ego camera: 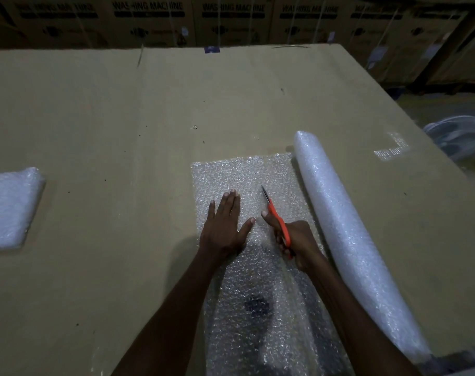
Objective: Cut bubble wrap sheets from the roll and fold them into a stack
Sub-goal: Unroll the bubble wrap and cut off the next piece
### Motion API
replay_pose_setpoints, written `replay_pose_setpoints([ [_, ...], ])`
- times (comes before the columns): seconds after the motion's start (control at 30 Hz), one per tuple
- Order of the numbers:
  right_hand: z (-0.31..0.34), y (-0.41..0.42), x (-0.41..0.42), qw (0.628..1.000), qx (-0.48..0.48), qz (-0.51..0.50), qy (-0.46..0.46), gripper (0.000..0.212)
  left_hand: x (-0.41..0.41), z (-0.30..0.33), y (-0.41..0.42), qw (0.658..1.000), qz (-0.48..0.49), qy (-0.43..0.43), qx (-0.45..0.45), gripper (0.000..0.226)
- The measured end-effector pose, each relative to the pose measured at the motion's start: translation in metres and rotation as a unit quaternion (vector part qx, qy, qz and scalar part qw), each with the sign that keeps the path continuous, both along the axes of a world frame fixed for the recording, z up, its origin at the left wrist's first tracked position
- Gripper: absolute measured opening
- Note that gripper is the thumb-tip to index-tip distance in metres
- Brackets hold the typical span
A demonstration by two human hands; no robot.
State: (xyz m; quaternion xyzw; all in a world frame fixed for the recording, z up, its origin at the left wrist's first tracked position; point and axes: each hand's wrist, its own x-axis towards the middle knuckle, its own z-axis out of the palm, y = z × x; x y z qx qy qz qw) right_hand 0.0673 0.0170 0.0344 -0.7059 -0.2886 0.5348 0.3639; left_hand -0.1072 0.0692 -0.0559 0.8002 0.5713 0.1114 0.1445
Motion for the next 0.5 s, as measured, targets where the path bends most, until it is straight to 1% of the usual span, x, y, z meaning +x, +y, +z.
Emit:
replay_pose_setpoints([
  [0.2,-0.007,0.001,-0.001,1.0,0.015,-0.006,0.006,0.058,0.0,0.0,-0.001,1.0,0.007,-0.009,0.004,0.079],
  [0.5,-0.002,0.015,-0.004,1.0,0.004,-0.006,-0.005,0.057,0.0,0.003,-0.002,1.0,0.006,-0.01,0.002,0.079],
])
